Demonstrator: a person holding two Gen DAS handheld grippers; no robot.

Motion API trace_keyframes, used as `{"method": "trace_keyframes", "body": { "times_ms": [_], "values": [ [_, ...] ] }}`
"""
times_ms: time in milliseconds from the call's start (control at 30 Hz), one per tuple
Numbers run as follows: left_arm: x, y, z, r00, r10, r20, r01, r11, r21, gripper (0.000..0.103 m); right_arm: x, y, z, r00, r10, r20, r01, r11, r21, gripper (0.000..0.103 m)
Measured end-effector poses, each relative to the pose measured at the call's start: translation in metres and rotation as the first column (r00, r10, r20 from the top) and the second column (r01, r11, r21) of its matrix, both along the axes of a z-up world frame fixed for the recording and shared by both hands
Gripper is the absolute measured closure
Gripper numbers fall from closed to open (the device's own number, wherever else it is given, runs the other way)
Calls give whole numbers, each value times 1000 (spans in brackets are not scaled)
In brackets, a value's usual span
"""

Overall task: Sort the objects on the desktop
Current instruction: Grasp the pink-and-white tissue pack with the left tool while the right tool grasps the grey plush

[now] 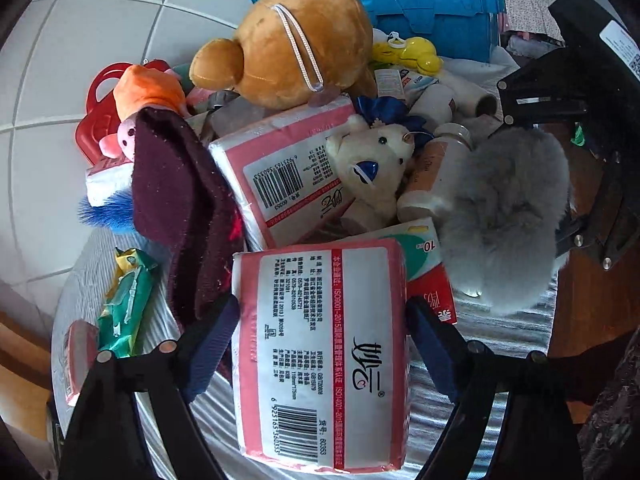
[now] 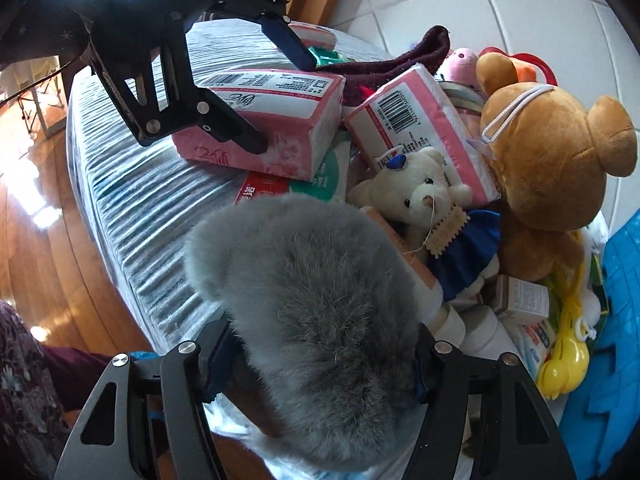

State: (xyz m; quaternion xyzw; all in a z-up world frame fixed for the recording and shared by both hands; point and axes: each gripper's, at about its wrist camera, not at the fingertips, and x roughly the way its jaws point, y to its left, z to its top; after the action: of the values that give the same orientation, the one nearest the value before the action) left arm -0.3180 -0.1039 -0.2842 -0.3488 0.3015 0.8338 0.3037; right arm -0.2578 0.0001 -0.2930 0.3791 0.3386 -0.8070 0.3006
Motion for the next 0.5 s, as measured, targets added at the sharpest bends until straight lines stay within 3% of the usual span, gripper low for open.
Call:
{"method": "trace_keyframes", "body": {
  "times_ms": [100,200,500],
  "values": [
    [-3,-9,-1,1000,18,12,-19,997,73,17,1,-2,-6,1000,-12,-13,12,999,45,43],
    [-3,-15,-3,997,77,9,-78,990,118,18,-1,1,-9,1000,-23,7,23,999,34,43],
    [4,-28,-7,983,178,-40,-172,978,119,14,-9,8,-8,997,-74,30,75,997,-17,35]
  ]
}}
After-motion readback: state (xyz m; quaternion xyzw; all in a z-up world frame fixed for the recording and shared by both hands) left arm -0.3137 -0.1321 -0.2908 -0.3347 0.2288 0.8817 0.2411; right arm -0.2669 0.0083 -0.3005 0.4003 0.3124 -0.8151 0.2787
